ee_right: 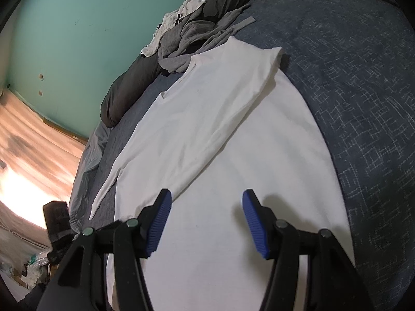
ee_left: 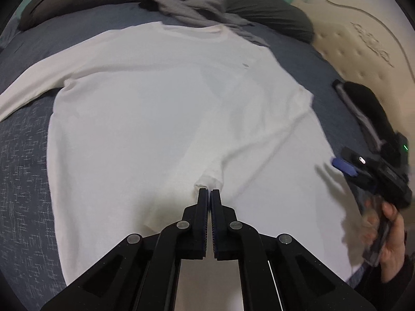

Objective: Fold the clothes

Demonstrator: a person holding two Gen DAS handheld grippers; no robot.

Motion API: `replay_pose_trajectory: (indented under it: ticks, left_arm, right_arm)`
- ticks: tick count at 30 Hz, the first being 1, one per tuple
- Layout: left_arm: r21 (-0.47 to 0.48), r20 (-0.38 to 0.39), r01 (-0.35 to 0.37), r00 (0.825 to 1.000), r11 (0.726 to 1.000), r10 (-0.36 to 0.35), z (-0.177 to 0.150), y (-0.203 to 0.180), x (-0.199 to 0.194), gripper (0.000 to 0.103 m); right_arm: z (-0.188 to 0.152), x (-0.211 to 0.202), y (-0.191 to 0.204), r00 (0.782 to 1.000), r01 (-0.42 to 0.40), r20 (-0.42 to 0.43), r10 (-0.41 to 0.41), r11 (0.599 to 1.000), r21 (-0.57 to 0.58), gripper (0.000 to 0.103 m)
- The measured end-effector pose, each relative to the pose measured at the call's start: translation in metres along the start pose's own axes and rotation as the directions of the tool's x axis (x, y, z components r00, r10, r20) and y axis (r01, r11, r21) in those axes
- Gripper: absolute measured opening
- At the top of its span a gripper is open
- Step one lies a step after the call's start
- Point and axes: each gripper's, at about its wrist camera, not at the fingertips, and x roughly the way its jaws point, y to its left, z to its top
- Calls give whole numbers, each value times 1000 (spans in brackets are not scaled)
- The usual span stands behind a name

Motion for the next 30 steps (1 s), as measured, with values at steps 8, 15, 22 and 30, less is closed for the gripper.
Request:
replay_pose_trajectory:
  ticks: [8, 15, 22, 30]
  left_arm:
    - [102, -56, 81, 996, 992, -75, -18, -36, -7, 2]
    - [74, -77, 46, 996, 996, -41, -28, -11, -16, 9]
    - [-46, -26, -21, 999, 999, 20, -13, 28, -20, 37]
    - [-77, -62, 34, 997, 996, -39, -5, 30, 12, 38]
  right_arm:
    - [-3, 0, -1, 1000, 2, -3, -2, 1000, 10, 58]
    - [-1, -2, -2, 1000, 2, 3, -2, 1000, 18, 58]
    - [-3, 1, -1, 1000, 5, -5, -5, 1000, 18, 58]
    - [-2, -1, -3, 1000, 8, -3, -8, 1000, 25, 58]
